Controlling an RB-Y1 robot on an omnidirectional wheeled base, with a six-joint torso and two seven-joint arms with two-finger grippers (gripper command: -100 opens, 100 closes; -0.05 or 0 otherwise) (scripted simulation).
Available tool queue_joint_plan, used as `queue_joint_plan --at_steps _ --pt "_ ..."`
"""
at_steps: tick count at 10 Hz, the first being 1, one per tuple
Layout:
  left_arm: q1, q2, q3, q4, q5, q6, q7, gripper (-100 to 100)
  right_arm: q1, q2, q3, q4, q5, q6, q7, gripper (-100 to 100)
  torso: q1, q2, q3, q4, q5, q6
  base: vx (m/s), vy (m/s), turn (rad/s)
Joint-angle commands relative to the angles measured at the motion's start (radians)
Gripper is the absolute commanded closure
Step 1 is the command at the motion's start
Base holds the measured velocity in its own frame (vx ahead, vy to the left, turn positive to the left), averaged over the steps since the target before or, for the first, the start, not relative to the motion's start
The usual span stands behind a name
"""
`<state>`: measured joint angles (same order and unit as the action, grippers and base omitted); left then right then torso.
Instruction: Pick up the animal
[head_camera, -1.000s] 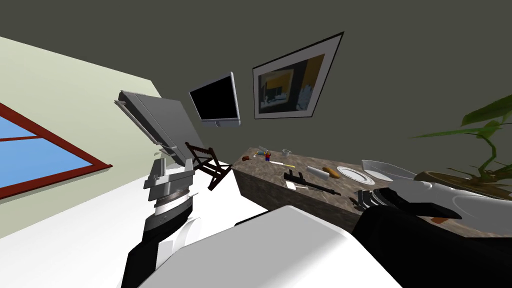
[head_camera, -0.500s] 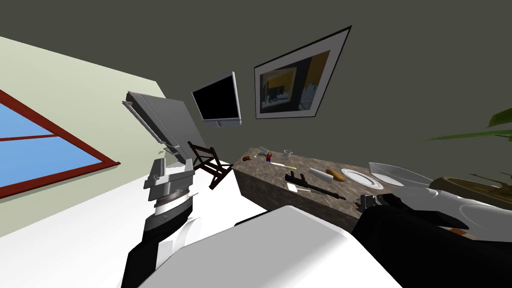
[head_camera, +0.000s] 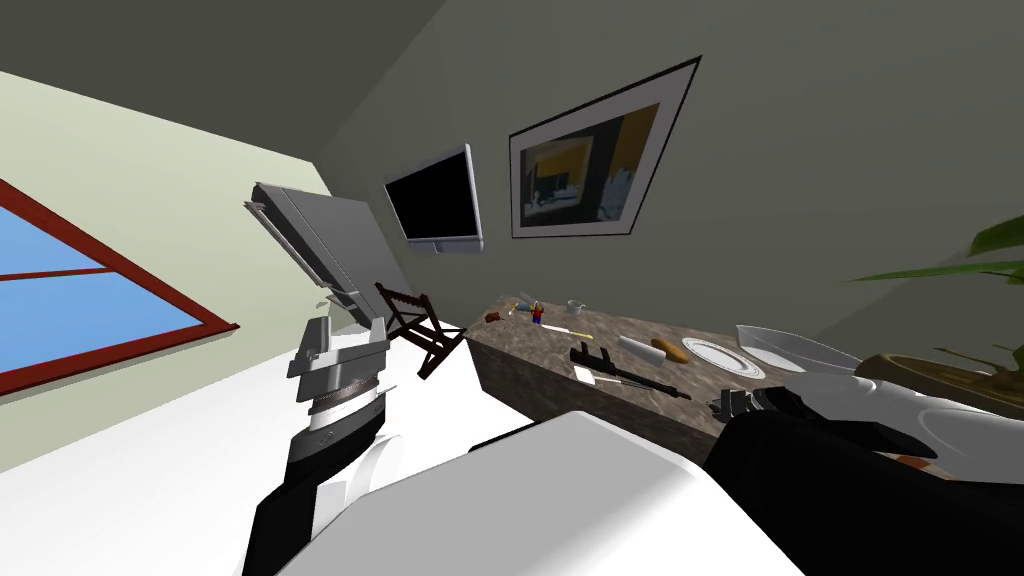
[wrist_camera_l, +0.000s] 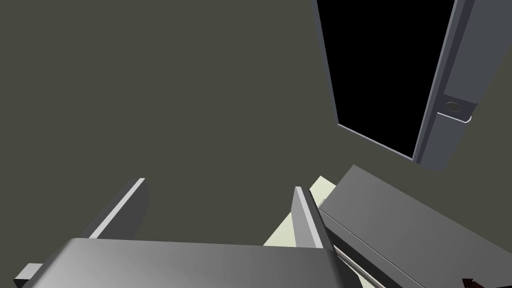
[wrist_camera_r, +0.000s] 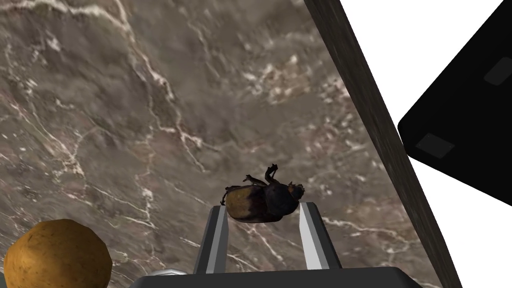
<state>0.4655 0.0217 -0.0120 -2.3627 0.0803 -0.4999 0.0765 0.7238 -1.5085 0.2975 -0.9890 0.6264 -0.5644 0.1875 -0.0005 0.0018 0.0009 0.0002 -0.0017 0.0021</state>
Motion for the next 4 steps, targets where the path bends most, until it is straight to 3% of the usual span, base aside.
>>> queue_joint_plan --at_steps 1,2,3,4 --pt "0.000 0.000 0.000 0.000 0.000 0.000 0.000 0 0.008 -0.028 -0.007 -0.014 -0.005 -0.010 -0.010 100 0.000 0.000 0.000 0.000 0.000 0.000 -0.007 0.010 -0.100" --pt "0.000 0.000 0.000 0.000 0.000 0.000 0.000 0 0.012 -0.049 -0.015 -0.019 -0.010 -0.021 -0.017 100 0.001 0.001 0.000 0.000 0.000 0.001 -0.021 0.025 -0.108" --pt "0.000 0.000 0.000 0.000 0.000 0.000 0.000 0 0.023 -0.042 -0.014 -0.033 -0.011 -0.002 -0.016 100 0.002 0.001 0.001 0.000 0.001 0.001 -0.012 0.013 -0.019" --pt "0.000 0.000 0.000 0.000 0.000 0.000 0.000 0 0.025 -0.045 -0.016 -0.035 -0.012 -0.002 -0.018 0 0.001 0.001 0.001 0.000 0.000 0.000 0.000 0.000 0.000"
